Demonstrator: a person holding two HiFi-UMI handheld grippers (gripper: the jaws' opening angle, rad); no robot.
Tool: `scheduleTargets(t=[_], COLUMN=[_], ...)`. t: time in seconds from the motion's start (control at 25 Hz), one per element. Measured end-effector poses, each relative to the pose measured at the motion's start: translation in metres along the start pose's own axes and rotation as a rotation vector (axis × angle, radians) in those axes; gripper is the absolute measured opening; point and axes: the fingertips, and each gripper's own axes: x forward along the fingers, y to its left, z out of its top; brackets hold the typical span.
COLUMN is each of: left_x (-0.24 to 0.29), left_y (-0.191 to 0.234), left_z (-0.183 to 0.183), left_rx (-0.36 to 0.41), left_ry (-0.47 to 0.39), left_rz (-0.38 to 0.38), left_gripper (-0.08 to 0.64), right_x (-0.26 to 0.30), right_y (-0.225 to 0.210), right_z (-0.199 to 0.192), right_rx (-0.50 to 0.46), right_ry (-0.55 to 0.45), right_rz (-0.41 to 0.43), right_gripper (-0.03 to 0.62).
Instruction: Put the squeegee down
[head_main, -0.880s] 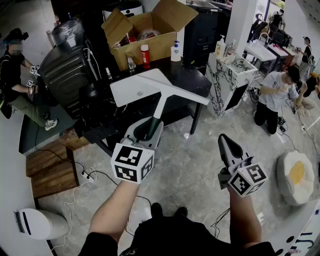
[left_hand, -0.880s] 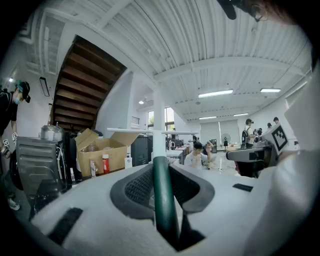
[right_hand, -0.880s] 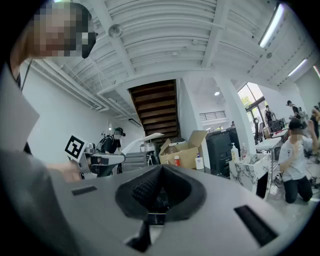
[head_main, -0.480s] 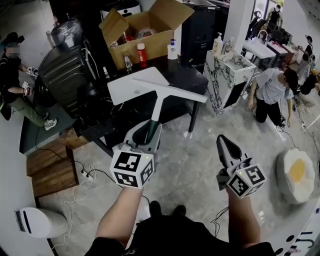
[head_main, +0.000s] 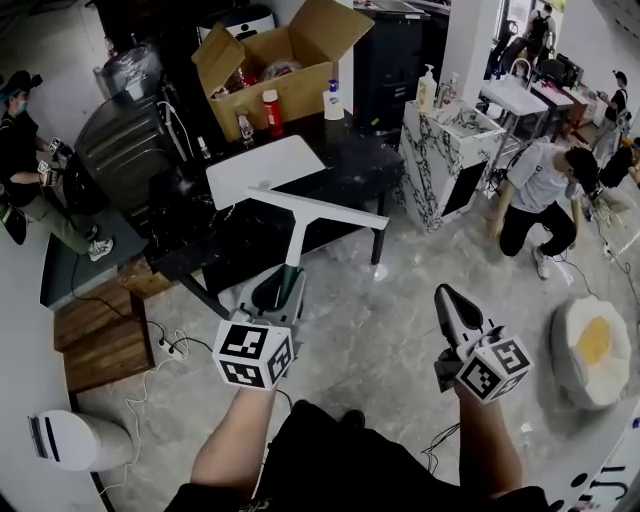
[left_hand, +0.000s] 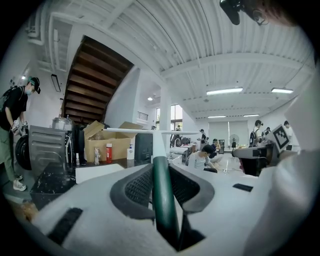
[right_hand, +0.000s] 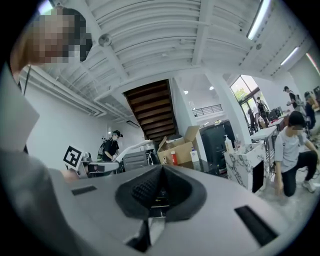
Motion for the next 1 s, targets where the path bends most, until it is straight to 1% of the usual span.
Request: scheduleTargets(t=[0.12,0.44,0.76,0.88,1.0], left_x=[-0.002,0.023,0.076,0.1,0.126], left_y=[-0.005,-0.013,-0.02,-0.016,-0.004], left_z=[-0.003,0.001,0.006,0.013,0.019], left_rx=[-0.003,-0.007,-0.019,-0.015,-0.017], left_ry=[0.002,-0.02,-0.035,-0.04,-0.046], left_rz=[0.005,-0.014,-0.068,-0.086,-0.096], left_gripper=[0.103,0.103,0.103,0.103,0.103], right_x=[-0.006,-0.009,0.009,0.028,0.053], right_y=[-0.006,-0.026,-0.062,-0.076,-0.088], right_z=[-0.006,-0.014,-0.017,-0.017,-0.019], right_rx=[0.028,0.032,0.032,0.039,0.039], right_ry=[0.008,0.036,0.066,0.08,0.096], right_rz=[-0.001,-0.004,-0.035,-0.04,-0.038], right_gripper=[0.006,0.006,0.006,0.006,0.006])
